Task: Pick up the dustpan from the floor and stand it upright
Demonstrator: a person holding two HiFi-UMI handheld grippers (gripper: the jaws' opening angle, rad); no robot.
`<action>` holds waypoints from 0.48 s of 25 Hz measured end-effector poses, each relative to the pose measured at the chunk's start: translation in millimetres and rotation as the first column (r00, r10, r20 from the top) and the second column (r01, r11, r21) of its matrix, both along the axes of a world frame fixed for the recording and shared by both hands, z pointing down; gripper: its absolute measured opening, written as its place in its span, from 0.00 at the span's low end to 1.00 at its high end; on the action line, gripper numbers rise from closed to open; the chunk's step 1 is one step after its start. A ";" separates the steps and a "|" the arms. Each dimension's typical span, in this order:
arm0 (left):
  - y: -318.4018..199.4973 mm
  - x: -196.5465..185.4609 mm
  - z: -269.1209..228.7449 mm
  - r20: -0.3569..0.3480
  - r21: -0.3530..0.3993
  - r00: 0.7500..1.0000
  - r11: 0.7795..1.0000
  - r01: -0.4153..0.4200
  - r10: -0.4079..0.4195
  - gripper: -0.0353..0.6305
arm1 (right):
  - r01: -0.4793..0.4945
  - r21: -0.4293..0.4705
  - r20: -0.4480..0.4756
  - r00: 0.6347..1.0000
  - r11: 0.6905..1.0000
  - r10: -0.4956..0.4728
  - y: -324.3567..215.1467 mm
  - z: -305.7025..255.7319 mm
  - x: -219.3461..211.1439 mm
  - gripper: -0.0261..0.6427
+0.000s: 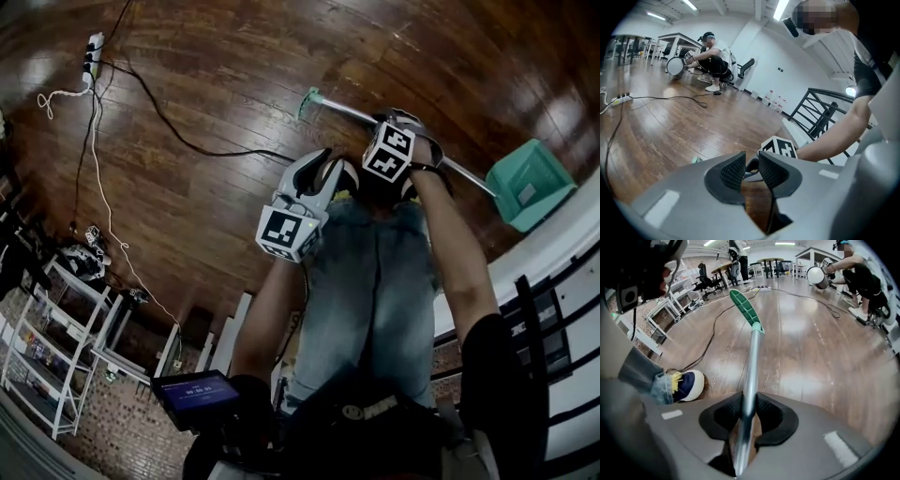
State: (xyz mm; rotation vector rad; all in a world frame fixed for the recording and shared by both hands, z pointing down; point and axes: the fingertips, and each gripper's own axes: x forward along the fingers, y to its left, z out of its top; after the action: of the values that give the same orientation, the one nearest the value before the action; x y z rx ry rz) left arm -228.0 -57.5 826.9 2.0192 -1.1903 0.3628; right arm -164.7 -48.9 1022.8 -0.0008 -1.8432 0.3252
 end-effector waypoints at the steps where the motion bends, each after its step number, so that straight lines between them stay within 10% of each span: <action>1: 1.4 1.3 -13.7 -0.002 -0.003 1.000 1.000 0.004 -0.004 0.21 | -0.022 0.019 0.020 1.000 1.000 0.022 -7.2 -20.8 0.8 0.18; 12: -23.3 78.6 -251.2 -0.036 0.170 0.988 0.975 -0.140 0.148 0.08 | -0.312 0.226 0.255 0.933 0.923 0.253 -51.3 -318.3 89.0 0.17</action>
State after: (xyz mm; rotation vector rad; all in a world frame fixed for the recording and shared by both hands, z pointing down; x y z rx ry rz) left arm -149.5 -80.8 575.7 2.2542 -1.0783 0.2912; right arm -75.7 -100.1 704.5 0.4360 -2.1007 0.2868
